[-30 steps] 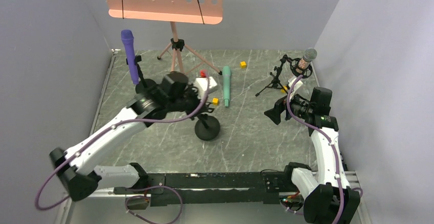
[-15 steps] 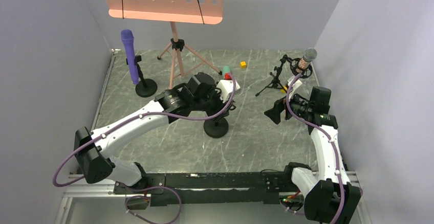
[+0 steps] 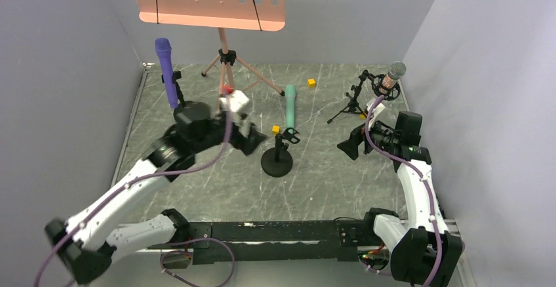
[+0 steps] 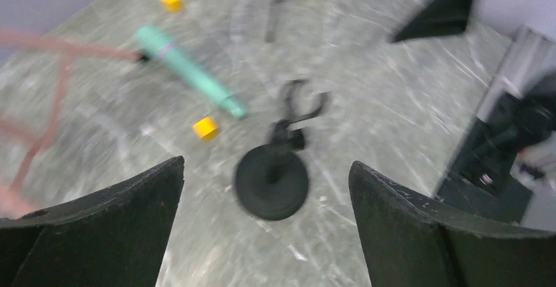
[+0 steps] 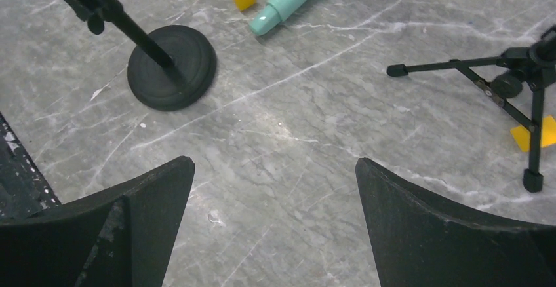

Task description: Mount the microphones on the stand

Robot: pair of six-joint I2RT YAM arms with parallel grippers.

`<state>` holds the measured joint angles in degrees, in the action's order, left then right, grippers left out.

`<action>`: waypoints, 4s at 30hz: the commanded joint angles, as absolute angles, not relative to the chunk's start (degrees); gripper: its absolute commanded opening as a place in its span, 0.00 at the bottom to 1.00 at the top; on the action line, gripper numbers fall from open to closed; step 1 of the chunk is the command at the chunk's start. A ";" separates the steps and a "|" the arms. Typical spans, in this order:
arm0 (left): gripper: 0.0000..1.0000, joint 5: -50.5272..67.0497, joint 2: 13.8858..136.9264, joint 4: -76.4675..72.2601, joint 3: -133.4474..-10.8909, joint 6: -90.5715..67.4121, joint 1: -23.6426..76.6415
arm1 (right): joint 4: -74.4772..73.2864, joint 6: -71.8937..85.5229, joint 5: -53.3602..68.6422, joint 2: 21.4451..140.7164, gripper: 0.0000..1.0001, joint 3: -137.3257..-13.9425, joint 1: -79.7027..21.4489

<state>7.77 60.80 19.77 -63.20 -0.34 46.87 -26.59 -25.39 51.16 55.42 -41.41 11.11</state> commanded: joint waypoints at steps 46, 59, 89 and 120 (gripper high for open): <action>0.99 12.06 31.85 23.53 -37.11 3.08 15.39 | -13.83 10.34 -3.57 120.11 0.46 -83.05 -27.24; 0.99 17.16 30.52 22.52 -36.59 3.36 14.65 | -10.93 6.07 6.69 103.01 0.16 -73.20 -25.54; 0.99 39.94 50.10 -28.45 -32.57 -50.76 21.27 | -13.60 -7.74 59.03 59.35 0.09 -49.78 -10.02; 0.83 20.84 76.50 -48.60 -46.54 -54.85 43.84 | -8.02 -4.13 72.08 56.88 0.09 -46.06 -10.02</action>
